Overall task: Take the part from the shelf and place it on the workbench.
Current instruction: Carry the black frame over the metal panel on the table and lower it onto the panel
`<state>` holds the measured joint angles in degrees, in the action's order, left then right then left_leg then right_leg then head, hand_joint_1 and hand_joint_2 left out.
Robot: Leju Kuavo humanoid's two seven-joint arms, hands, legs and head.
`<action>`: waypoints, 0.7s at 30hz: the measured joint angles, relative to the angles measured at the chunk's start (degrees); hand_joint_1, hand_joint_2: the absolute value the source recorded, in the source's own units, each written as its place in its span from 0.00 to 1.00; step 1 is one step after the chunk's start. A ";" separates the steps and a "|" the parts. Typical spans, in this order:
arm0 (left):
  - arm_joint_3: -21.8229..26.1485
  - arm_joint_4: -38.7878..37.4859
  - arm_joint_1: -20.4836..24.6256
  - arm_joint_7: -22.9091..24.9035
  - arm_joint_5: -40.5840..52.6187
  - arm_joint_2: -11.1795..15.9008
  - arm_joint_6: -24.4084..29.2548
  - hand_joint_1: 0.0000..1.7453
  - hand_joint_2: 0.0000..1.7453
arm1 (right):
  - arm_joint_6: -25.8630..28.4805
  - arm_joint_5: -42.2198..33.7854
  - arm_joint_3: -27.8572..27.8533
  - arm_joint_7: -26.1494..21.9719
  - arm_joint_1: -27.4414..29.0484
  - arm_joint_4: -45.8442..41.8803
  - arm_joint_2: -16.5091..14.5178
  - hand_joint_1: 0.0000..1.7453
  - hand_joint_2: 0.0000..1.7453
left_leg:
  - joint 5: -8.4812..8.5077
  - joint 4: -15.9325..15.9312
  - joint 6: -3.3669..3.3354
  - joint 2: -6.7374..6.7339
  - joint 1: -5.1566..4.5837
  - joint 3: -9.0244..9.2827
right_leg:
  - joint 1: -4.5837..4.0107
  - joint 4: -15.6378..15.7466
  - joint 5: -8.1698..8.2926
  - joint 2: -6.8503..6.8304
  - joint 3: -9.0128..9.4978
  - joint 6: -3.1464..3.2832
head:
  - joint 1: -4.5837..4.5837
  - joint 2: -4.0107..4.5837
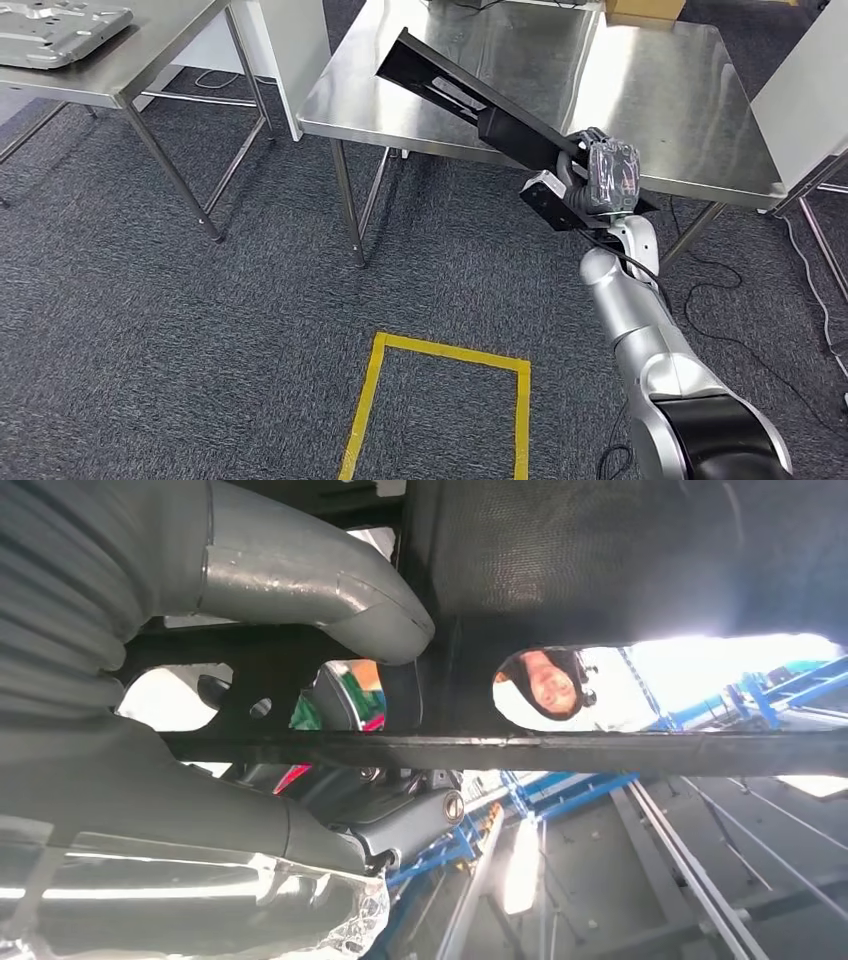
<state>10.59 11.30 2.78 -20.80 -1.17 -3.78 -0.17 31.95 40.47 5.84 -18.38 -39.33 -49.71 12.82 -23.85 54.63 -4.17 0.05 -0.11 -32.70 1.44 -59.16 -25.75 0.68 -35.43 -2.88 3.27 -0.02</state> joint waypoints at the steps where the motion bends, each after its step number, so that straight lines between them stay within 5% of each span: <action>1: 0.01 -0.01 -0.01 -0.01 0.01 -0.07 0.03 0.00 0.00 | -0.01 -0.01 0.04 0.10 -0.13 -0.01 0.19 1.00 1.00 | 0.17 -0.26 -0.07 -0.10 0.10 0.09 | 0.05 -3.54 -1.67 -0.04 -1.67 0.24 | 0.05 0.00; 4: 0.03 -0.05 -0.12 -0.01 0.03 -0.13 0.15 0.00 0.00 | -0.09 0.02 0.12 0.83 -0.28 -0.01 0.81 1.00 1.00 | 0.18 -0.20 0.16 -0.24 0.43 -0.03 | 0.57 -13.41 -5.20 -0.12 -6.12 -0.15 | 0.08 0.00; 5: 0.04 -0.06 -0.15 -0.01 0.04 -0.17 0.16 0.00 0.00 | -0.13 0.05 0.13 1.05 -0.37 -0.01 1.00 1.00 1.00 | 0.09 -0.06 0.47 -0.24 0.66 -0.05 | 0.87 -12.96 -4.74 -0.21 -5.79 -0.81 | 0.09 0.00; 8: 0.13 -0.07 -0.15 -0.01 0.04 -0.13 0.18 0.00 0.00 | -0.27 0.34 0.19 1.49 -1.29 0.01 1.40 1.00 1.00 | -0.89 1.63 2.25 -0.22 1.22 -0.57 | 1.83 -2.25 -0.77 -0.88 -0.04 -3.19 | 0.25 0.00; 10: 0.22 -0.09 -0.15 -0.01 0.05 0.02 0.20 0.00 0.00 | -0.52 0.58 0.23 1.92 -2.05 0.06 1.56 1.00 1.00 | -1.56 2.94 3.32 -0.19 1.13 -1.25 | 1.98 1.09 0.03 -0.83 1.72 -2.88 | 0.18 0.00; 13: 0.25 -0.14 -0.28 -0.03 0.05 -0.02 0.19 0.00 0.00 | -1.04 1.12 0.26 2.44 -3.11 0.17 1.89 1.00 1.00 | -1.79 3.38 3.91 -0.17 1.48 -1.65 | 1.71 0.47 -0.11 -0.42 1.25 -1.27 | -0.10 0.00; 16: 0.26 -0.17 -0.29 -0.03 0.05 -0.04 0.20 0.00 0.00 | -1.28 1.78 0.29 3.04 -5.16 0.56 2.32 1.00 1.00 | -5.67 9.86 4.39 -0.17 1.69 -4.57 | 1.54 0.43 -0.09 -0.34 1.26 -0.31 | -0.25 0.00; 19: 0.27 -0.20 -0.36 -0.03 0.04 -0.06 0.21 0.00 0.00 | -1.87 2.45 0.37 3.89 -7.62 2.00 2.80 1.00 1.00 | -9.38 20.00 4.15 -0.15 1.61 -9.79 | 0.91 0.42 -0.19 -0.27 1.28 -0.01 | -0.28 0.00; 21: 0.27 -0.22 -0.41 -0.03 0.05 -0.07 0.21 0.00 0.00 | -2.16 2.78 0.42 4.25 -9.18 3.08 3.16 1.00 1.00 | -7.05 17.99 3.27 -0.10 1.35 -9.27 | 0.43 0.42 -0.24 -0.14 1.37 0.07 | -0.28 0.00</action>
<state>10.86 11.08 2.38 -20.83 -1.12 -3.85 0.04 29.80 43.25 6.26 -14.13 -48.51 -46.64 15.99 -30.90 72.62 -0.90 -0.05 1.25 -41.97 1.87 -58.74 -25.99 0.54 -34.06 -2.81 2.99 -0.02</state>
